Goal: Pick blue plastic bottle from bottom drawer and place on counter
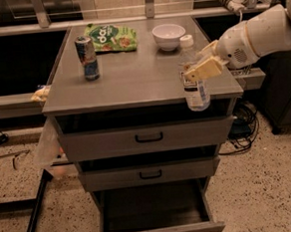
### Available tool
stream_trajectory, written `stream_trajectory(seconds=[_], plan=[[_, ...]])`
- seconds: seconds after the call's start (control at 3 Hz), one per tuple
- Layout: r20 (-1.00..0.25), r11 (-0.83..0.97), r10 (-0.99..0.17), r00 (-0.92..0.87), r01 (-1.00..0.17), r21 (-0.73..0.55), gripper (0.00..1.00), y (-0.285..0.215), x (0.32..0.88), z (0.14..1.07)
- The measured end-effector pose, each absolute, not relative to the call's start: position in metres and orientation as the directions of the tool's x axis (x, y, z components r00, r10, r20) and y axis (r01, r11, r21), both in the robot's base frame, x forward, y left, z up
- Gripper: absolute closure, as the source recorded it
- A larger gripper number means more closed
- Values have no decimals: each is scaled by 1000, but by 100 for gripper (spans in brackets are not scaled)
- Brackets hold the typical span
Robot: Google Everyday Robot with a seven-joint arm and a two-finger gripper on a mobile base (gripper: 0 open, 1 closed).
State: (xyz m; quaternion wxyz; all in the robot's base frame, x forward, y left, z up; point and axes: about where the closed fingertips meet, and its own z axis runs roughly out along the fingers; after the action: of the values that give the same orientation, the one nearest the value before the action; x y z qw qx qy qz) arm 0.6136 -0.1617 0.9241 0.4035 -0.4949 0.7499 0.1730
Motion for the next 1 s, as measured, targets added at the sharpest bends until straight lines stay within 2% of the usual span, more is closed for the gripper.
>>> stream_trajectory(seconds=[0.67,1.0], plan=[[-711,446,-671,-210,-881,-159,100,-152,670,941],[-718,474,-647,-258,-873,-112,100,-146,677,958]])
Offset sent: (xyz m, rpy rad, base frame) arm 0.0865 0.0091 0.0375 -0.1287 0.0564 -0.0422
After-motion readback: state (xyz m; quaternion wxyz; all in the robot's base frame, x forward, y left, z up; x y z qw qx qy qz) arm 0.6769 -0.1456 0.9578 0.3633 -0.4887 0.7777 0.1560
